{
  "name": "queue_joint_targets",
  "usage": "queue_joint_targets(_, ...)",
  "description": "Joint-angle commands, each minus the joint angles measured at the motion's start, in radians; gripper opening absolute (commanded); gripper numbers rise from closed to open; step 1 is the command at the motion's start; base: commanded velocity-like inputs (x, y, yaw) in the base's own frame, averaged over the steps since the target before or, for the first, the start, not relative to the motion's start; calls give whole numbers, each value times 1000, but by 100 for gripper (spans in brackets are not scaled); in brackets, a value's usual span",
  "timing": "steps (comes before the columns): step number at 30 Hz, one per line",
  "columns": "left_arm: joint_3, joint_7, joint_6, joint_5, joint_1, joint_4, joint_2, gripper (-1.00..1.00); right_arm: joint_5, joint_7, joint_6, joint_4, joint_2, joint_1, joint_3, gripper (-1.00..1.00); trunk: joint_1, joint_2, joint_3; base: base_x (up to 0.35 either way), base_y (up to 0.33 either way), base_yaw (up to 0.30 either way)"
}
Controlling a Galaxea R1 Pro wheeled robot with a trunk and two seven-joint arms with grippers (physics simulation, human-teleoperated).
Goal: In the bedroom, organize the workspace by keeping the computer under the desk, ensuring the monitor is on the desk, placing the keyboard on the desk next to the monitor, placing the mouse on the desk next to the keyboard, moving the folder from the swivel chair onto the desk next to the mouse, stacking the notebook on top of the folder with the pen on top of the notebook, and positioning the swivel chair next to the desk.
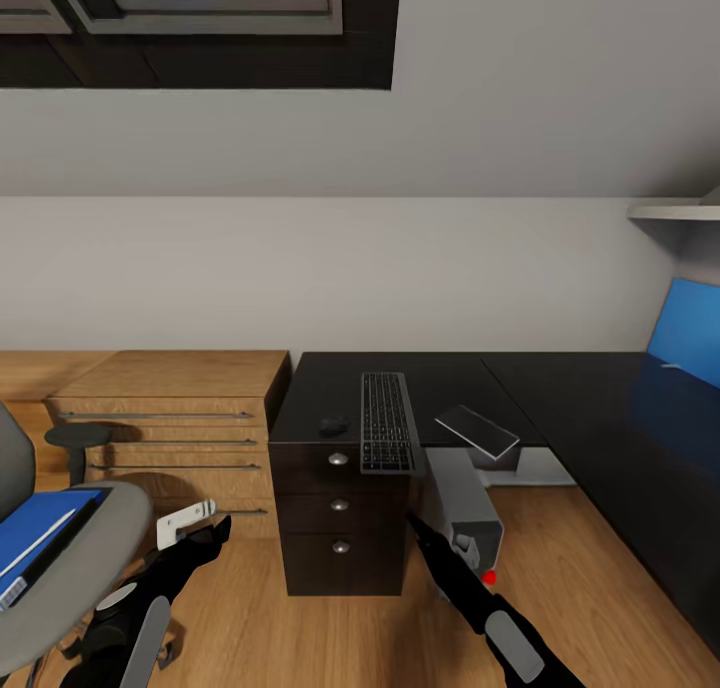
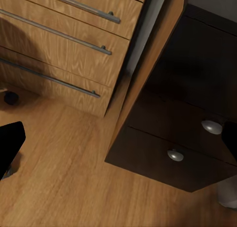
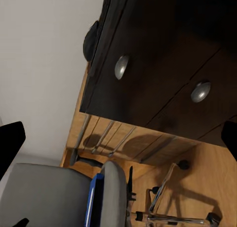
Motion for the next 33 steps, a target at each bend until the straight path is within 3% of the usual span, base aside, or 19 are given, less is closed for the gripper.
queue_joint_targets(1,1,7,5,11,0,-1,-1,100,-10,2,2,-1,0,-1,3,100,4,-8,-4,0,0,0)
queue_joint_targets(9,1,6,5,11,3,-1,0,100,-7,-8,-124,-26,20,-1,11,100,35,-64,-29,0,0,0)
queue_joint_targets(17,-1,6,5,9,3,5,-1,100,-12,-122,-245,-55,81,-1,9,100,35,-64,-29,0,0,0)
queue_joint_targets(25,-6,3,5,5,12,10,0,100,-21,-153,-265,-57,109,-1,8,100,35,-64,-29,0,0,0)
queue_joint_targets(33,-58,0,5,1,37,11,2,100,-47,-253,-268,-58,130,-1,2,100,35,-64,-29,0,0,0)
